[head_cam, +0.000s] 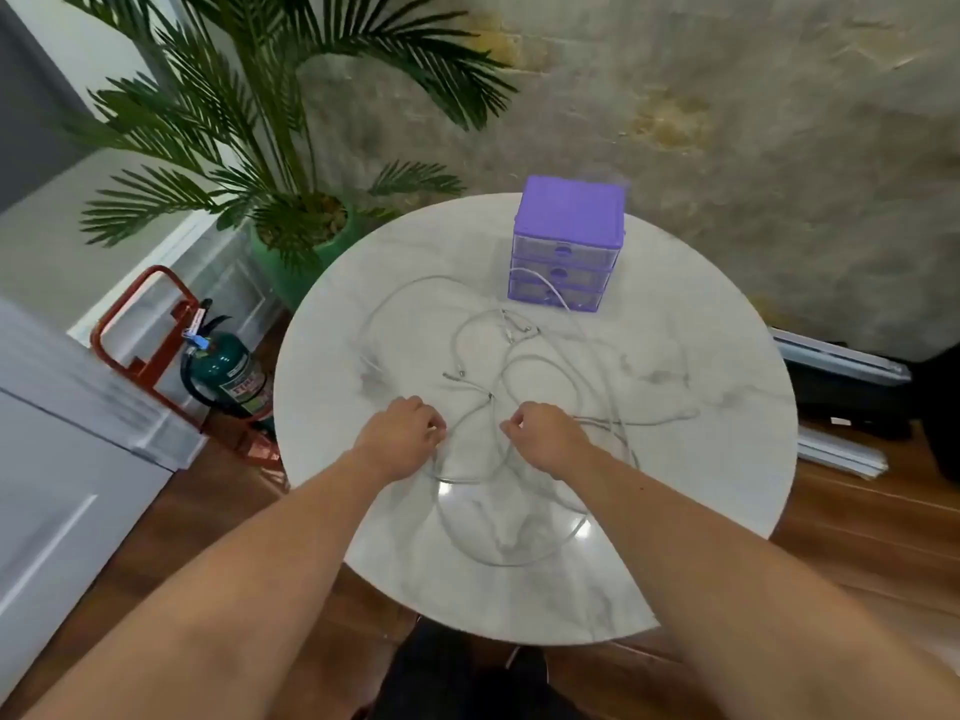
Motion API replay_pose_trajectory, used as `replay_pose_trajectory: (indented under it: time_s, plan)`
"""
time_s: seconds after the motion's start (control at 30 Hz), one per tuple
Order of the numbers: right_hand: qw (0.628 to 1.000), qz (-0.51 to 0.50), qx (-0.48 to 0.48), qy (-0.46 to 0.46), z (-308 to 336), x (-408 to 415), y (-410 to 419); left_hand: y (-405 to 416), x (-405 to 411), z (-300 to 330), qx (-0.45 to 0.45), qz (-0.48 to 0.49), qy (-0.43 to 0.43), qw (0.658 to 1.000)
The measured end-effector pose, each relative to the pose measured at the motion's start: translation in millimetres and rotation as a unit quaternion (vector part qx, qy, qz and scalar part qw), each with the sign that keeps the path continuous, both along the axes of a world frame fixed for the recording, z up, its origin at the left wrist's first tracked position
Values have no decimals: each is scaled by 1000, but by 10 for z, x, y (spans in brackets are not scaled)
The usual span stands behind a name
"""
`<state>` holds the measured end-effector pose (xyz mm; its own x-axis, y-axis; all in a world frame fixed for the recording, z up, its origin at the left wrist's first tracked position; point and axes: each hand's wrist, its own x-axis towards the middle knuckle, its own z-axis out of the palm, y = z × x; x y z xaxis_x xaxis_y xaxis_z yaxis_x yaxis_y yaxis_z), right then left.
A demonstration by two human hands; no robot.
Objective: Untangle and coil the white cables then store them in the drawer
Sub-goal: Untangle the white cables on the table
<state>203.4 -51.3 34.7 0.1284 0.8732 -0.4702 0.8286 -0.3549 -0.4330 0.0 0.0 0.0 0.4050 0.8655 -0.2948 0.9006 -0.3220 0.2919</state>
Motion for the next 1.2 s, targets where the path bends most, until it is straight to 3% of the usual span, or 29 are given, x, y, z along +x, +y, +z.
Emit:
replay_pose_trajectory:
  time_s: [0.33, 0.43, 0.53, 0.6, 0.7, 0.93, 1.1, 1.2]
  plan:
    - [971, -206, -10, 122, -214, -96, -59, -112, 70, -194, -30, 110, -102, 988]
    - [939, -280, 18, 197, -244, -181, -37, -101, 181, -134, -61, 143, -94, 983]
    - [867, -362, 52, 340, -173, -266, -17, -20, 303, -44, -110, 183, -142, 967]
    - [835, -356, 67, 414, -94, -303, -32, 49, 402, 86, -156, 215, -237, 934]
    - [827, -322, 74, 455, -2, -359, -71, 178, 513, 311, -227, 280, -366, 858]
    - [886, -234, 133, 379, 63, -457, -115, 369, 470, 539, -306, 377, -576, 658]
    - [908, -195, 116, 353, 188, -425, -122, 451, 400, 673, -323, 352, -628, 614]
    - [923, -153, 54, 348, 292, -407, -108, 466, 384, 723, -340, 365, -642, 582]
